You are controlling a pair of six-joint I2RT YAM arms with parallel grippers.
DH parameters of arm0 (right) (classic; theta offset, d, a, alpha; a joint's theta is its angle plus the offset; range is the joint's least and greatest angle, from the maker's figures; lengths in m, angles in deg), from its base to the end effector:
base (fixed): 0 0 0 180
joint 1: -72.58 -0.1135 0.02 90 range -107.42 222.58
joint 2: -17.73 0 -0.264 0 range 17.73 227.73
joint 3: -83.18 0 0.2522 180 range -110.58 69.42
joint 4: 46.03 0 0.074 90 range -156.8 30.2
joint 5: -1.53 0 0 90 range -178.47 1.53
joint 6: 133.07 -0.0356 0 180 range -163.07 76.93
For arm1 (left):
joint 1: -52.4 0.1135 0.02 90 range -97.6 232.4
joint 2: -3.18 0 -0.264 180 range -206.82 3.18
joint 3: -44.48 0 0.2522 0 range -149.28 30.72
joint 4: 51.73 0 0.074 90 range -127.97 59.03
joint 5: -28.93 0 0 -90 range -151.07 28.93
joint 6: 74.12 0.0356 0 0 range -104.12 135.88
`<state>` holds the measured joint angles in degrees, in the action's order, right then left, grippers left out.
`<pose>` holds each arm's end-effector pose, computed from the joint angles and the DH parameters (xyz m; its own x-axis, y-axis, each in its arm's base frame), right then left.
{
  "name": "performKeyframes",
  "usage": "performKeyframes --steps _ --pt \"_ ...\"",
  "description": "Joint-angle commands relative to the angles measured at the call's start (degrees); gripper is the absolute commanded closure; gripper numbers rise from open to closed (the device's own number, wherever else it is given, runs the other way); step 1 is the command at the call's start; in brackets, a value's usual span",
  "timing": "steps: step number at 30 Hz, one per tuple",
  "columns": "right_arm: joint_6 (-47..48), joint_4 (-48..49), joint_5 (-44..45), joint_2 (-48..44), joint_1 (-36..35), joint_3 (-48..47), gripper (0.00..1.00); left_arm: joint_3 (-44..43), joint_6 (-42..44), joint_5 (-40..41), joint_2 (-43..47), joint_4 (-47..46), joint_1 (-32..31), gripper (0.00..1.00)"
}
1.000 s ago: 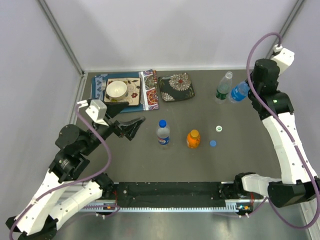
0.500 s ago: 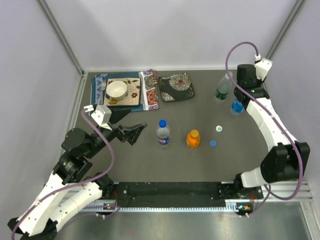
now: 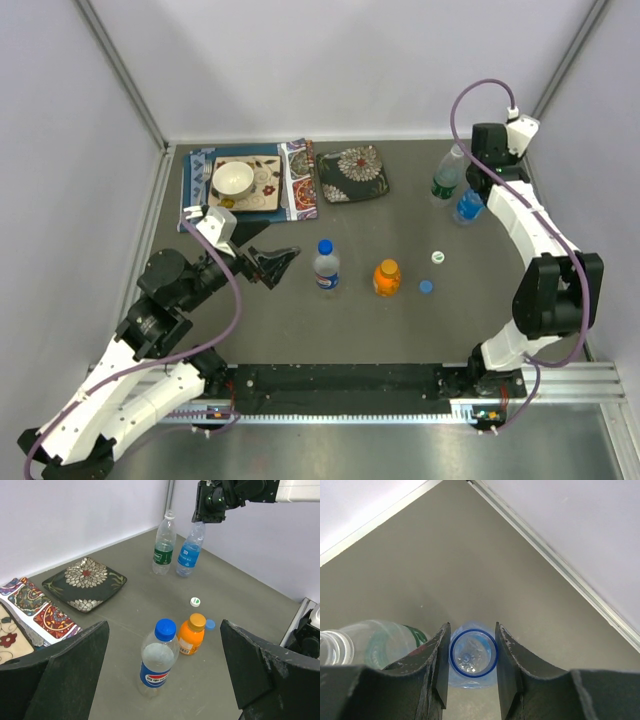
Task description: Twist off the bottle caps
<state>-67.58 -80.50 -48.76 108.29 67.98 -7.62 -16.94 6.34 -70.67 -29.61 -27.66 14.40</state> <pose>0.3593 0.0061 0.3215 -0.3173 0.2946 -0.9014 0.6556 0.7550 0.0160 0.0974 -0.0836 0.3860 -0.0605 -0.1601 -0.9852 0.7382 0.6572 -0.1521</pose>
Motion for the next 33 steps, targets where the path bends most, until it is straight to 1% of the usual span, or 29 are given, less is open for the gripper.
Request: performKeyframes --steps 1,5,6,8,10,11,13,14,18,28,33 --pt "-0.8 2.96 -1.47 1.72 0.56 -4.0 1.0 0.46 -0.39 -0.68 0.1 -2.57 -0.15 0.02" --pt "-0.01 2.87 -1.73 2.77 0.64 -4.44 1.0 0.81 -0.48 -0.24 0.19 -2.22 -0.15 0.01" --pt "-0.01 2.78 -1.82 2.95 0.56 -4.44 0.98 0.81 -0.48 -0.32 0.28 -2.13 -0.23 0.02" --pt "0.17 2.69 -2.17 2.95 0.64 -4.26 0.91 0.81 -0.48 -0.41 0.28 -2.13 -0.15 0.02" --pt "0.25 2.69 -2.52 2.86 0.56 -3.91 0.87 0.81 -0.48 -0.33 0.28 -2.13 -0.23 0.02" --pt "0.17 2.6 -2.79 2.86 0.64 -3.74 0.83 0.81 -0.48 -0.33 0.28 -2.04 -0.23 0.02" --pt "0.34 2.52 -3.31 3.04 0.64 -3.65 0.78 0.9 -0.48 -0.41 0.36 -2.04 -0.15 0.02" --pt "0.52 2.43 -3.32 3.04 0.65 -3.65 0.73 0.9 -0.65 -0.41 0.36 -1.96 -0.15 0.02" --pt "1.04 1.99 -4.1 3.13 0.65 -3.82 0.64 1.25 -0.92 -0.59 0.63 -1.96 -0.23 0.01" --pt "3.24 0.94 -0.77 2.42 0.65 -4.53 0.65 1.52 -1.09 -0.76 0.98 -1.96 -0.15 0.02" --pt "4.56 0.85 -1.38 1.28 0.56 -4.35 0.58 1.78 -1.53 -1.29 0.8 -2.39 -0.15 0.02"
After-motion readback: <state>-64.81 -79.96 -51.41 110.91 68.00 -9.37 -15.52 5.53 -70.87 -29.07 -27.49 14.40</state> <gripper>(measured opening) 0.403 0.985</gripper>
